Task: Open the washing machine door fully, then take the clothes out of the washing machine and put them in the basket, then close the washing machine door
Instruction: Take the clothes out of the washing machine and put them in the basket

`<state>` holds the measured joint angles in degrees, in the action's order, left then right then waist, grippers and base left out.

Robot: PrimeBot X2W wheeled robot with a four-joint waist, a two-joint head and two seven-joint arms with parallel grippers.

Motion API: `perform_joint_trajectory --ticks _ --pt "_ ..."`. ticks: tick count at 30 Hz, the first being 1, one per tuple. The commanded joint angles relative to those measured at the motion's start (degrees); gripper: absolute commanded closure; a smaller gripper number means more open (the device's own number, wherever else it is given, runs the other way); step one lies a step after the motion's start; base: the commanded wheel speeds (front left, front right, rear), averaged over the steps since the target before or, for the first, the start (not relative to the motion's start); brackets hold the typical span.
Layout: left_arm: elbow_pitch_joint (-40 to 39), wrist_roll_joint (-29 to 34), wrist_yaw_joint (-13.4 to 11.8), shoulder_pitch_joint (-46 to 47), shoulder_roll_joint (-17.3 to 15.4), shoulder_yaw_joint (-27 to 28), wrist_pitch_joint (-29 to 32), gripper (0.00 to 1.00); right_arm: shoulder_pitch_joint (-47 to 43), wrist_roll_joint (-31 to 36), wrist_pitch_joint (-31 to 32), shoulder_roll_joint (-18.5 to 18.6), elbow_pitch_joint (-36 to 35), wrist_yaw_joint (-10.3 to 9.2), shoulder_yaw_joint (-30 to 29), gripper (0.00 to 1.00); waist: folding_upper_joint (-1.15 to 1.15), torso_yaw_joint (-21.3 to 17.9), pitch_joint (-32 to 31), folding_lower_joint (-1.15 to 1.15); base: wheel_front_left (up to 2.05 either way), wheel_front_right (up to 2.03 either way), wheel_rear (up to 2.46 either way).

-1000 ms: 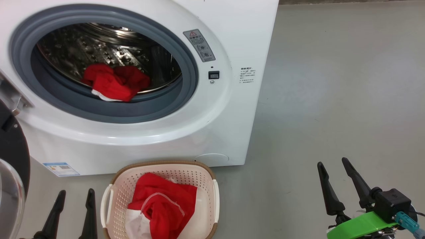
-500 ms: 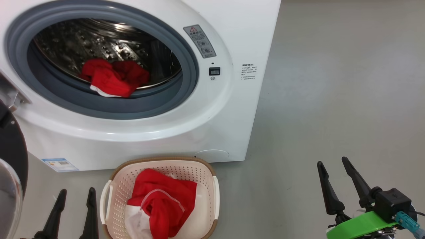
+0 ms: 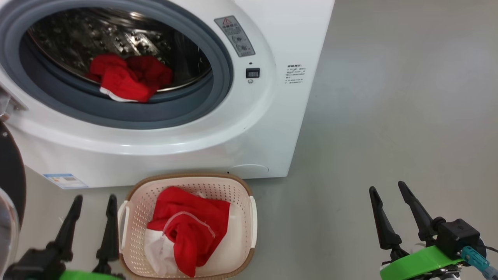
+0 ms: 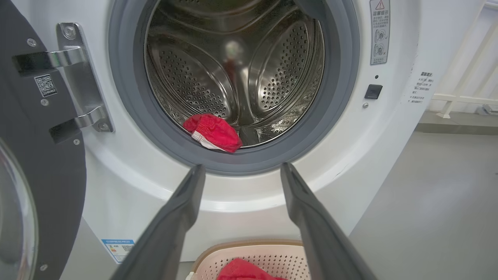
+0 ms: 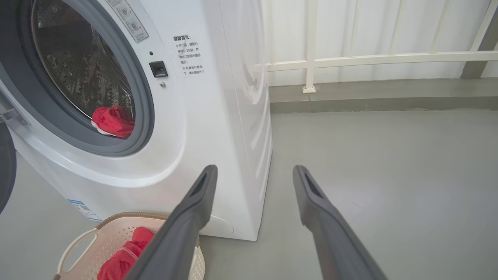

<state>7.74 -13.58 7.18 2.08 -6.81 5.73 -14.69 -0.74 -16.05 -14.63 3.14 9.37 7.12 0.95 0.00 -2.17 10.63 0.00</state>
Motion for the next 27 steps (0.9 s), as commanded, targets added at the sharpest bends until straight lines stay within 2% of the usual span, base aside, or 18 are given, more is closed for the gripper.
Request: perform_joint_trajectory --ticks 1,27 --pt "-0.3 0.7 0.3 2.9 -1.6 1.4 -0.3 0.00 2.3 0.6 -0.4 0.2 -1.5 0.36 1.5 0.00 0.00 -0.1 0.9 0.00 0.00 0.00 0.00" --pt "25.5 3.0 0.3 32.9 -6.5 -5.6 -0.3 0.00 7.7 -1.3 -0.4 -0.3 -2.2 0.36 3.7 0.00 0.00 -3.3 9.3 0.00 0.00 0.00 0.00"
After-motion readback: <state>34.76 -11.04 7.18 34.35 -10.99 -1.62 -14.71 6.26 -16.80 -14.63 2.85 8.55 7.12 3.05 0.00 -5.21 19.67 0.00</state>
